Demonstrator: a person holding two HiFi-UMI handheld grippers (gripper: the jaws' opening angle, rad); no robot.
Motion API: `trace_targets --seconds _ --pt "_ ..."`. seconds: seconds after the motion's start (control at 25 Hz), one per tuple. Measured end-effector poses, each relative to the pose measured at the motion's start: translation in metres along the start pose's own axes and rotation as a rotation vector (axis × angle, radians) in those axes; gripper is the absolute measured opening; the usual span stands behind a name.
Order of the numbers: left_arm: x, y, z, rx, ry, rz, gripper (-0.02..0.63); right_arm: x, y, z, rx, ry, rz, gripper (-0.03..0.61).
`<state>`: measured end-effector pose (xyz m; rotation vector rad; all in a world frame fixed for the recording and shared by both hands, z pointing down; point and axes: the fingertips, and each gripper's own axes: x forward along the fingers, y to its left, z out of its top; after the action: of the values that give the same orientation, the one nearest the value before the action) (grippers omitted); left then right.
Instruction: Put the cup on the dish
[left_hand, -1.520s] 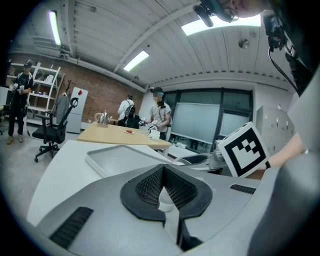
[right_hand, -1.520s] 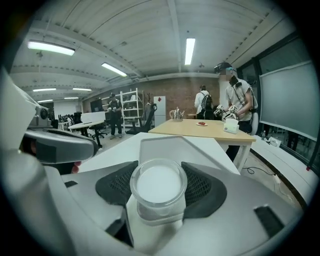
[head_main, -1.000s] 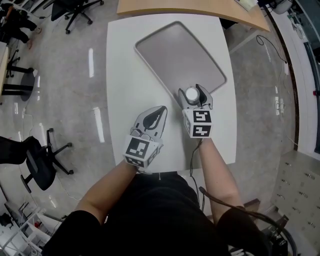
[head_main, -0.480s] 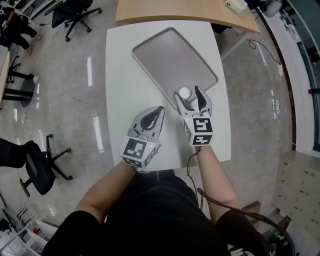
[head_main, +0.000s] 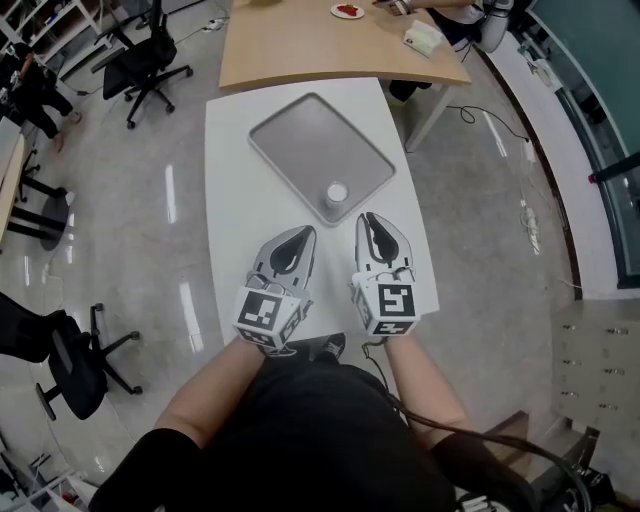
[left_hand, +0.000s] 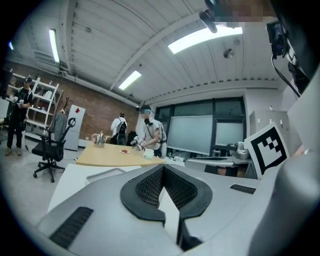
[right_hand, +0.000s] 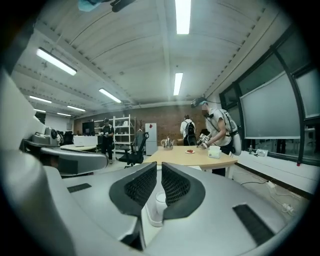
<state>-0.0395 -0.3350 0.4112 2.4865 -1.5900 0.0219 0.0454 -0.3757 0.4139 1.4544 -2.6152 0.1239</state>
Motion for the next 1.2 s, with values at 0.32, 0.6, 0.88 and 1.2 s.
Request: trace_targets --seconds 0.32,0.6,0.88,1.2 --pt "-0.041 -0.055 0.046 0.021 -0.104 -0.011 0.005 -0.095 0.011 0.049 -0.013 -0.113 0.008 0.014" --pt "-0.058 -0.089 0.054 0.038 -0.136 -0.041 0.005 -0.131 0.028 0.056 -0.062 -0.123 0.029 0.012" --pt "-0.061 -0.108 0.061 0.05 -0.137 -0.075 0.005 -0.143 0.032 0.065 -0.044 -0.144 0.033 0.012" --pt "-0.059 -0.11 0.064 0.06 -0.136 -0.095 0.005 -0.141 0.04 0.066 -0.07 -0.16 0.042 0.012"
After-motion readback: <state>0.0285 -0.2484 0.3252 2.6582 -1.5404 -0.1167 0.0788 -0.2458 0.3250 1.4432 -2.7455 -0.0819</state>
